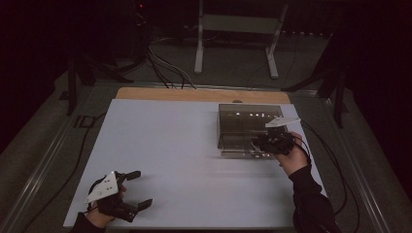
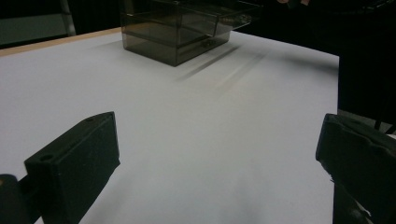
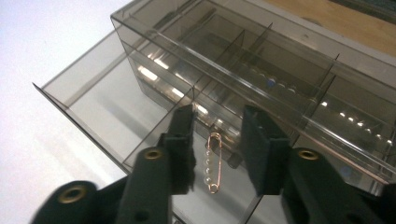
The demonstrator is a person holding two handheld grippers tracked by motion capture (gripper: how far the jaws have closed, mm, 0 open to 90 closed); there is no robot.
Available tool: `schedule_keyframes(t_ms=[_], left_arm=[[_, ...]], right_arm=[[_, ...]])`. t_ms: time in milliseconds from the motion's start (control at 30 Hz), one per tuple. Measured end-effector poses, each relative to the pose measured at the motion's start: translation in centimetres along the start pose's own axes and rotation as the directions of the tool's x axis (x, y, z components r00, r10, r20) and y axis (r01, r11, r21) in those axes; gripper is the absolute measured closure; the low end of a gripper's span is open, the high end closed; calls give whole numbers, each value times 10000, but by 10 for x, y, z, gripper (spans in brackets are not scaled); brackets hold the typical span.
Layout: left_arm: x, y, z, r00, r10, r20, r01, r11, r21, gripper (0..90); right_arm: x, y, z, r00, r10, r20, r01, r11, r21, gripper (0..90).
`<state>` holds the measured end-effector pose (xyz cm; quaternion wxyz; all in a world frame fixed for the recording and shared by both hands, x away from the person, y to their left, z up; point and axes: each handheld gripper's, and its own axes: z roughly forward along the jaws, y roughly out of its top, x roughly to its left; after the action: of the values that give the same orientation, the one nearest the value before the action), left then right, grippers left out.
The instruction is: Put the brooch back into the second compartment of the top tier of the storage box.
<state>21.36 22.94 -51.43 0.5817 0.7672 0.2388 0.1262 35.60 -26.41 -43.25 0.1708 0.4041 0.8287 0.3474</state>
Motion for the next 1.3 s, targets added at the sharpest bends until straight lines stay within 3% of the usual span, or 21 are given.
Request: schedule_keyframes(t_ms=[167, 267, 300, 333, 400, 433, 567, 667, 800, 1033, 1300], left_arm=[[0, 0, 0, 10000, -9, -14, 9, 10000, 5, 6], [0, 0, 0, 10000, 9, -12, -9, 10000, 9, 6], [0, 0, 0, 10000, 5, -14, -5, 10000, -2, 6], [0, 0, 0, 10000, -10, -16, 10, 10000, -12, 6], [0, 0, 0, 10000, 22, -14, -22, 10000, -4, 6], [0, 0, 0, 10000, 41, -16, -41, 10000, 14, 6], [-1, 0, 0, 10000, 30, -5, -30, 10000, 12, 6], [0, 0, 0, 10000, 31, 8, -31, 10000, 4, 6], [-1, 0, 1, 10000, 70, 30, -70, 10000, 44, 6], [0, 0, 1, 10000, 63, 36, -63, 10000, 9, 6], [-1, 0, 0, 10000, 50, 28, -50, 10000, -44, 6]], right_arm=[[2, 3, -4, 9996, 138, -236, -141, 9998, -121, 450], [4, 4, -6, 9993, 122, -353, -135, 9993, -357, 397], [4, 5, -7, 9992, 85, -400, -104, 9988, -480, 306], [4, 5, -7, 9992, 85, -400, -104, 9988, -480, 306], [5, 6, -9, 9972, 126, -738, -171, 9980, -611, 208], [5, 6, -10, 9959, 14, -903, -68, 9982, -597, 158], [9, 9, -15, 9951, -136, -978, 61, 9970, -766, 124], [14, 11, -19, 9922, -403, -1176, 303, 9959, -855, 11], [17, 14, -22, 9923, -450, -1157, 336, 9946, -981, 0], [29, 22, -31, 9887, -949, -1162, 779, 9866, -1437, 0], [43, 30, -40, 9814, -1103, -1574, 799, 9789, -1879, 0]])
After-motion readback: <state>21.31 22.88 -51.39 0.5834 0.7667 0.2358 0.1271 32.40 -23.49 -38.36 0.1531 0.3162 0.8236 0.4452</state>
